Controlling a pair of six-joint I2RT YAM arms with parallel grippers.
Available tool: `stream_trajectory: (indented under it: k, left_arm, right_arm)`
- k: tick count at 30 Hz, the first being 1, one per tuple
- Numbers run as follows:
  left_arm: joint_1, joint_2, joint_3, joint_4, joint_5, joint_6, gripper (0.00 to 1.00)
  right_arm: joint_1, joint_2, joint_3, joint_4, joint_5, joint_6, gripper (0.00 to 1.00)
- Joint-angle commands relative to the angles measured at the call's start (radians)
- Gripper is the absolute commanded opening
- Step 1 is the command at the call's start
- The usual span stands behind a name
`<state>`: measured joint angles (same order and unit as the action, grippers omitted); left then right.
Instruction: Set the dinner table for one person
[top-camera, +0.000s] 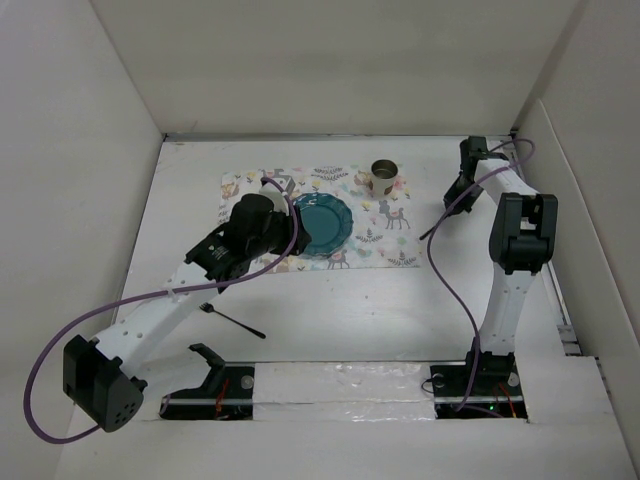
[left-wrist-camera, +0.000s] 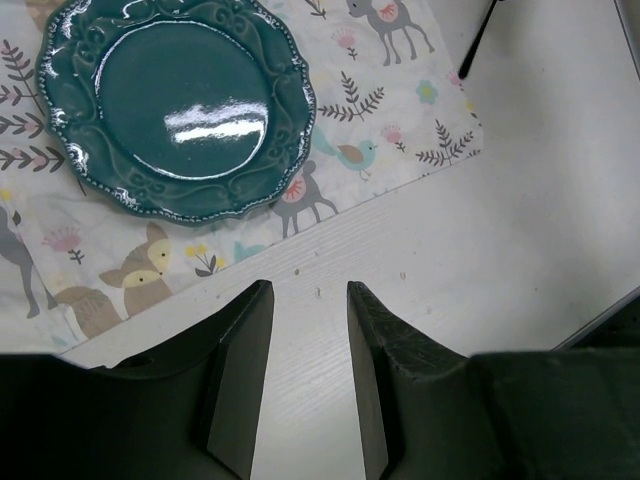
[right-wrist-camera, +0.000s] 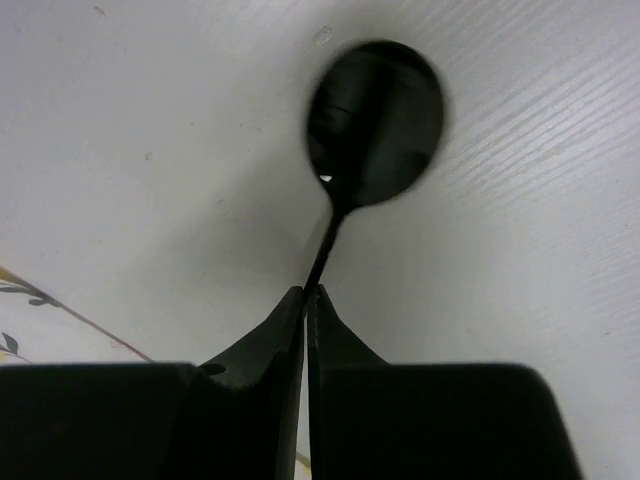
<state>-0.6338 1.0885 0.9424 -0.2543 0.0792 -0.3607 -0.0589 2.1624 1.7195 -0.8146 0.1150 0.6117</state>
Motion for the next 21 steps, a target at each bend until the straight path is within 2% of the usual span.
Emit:
stream_trajectory:
  k: [1,2,7,8,13,18,19,21]
  left_arm:
    - [-0.006,-0.033,-0.005,0.026,-0.015,0.025,0.33]
    - [-0.006,-0.033,-0.004,0.027,-0.018,0.026,0.33]
    - [-0.006,-0.03,0.01,0.027,-0.013,0.025,0.33]
    - [-0.006,-0.027,0.012,0.029,-0.01,0.023,0.33]
    - [-0.006,-0.015,0.016,0.035,-0.002,0.017,0.33]
    - [-0.006,0.002,0.033,0.039,0.007,0.014,0.33]
    - [-0.006,0.005,0.038,0.041,0.008,0.016,0.33]
    - [-0.006,0.013,0.041,0.039,0.014,0.019,0.33]
  right_arm:
    - [0.004,0.01,0.008,-0.012,0.021,0.006,0.04]
    - [0.004,0.004,0.011,-0.012,0.029,0.006,0.0]
    - [-0.053,-0.094,0.041,0.029,0.09,0.011,0.0]
    - [-0.085,-0.149,0.069,0.031,0.092,-0.004,0.0]
    - [-0.096,-0.223,0.111,0.032,0.046,-0.055,0.0]
    - [-0.085,-0.282,0.002,0.057,0.008,-0.081,0.0]
    - [-0.085,-0.259,-0.006,0.049,0.024,-0.081,0.02]
    - [-0.076,-0.23,-0.034,0.048,0.003,-0.102,0.18]
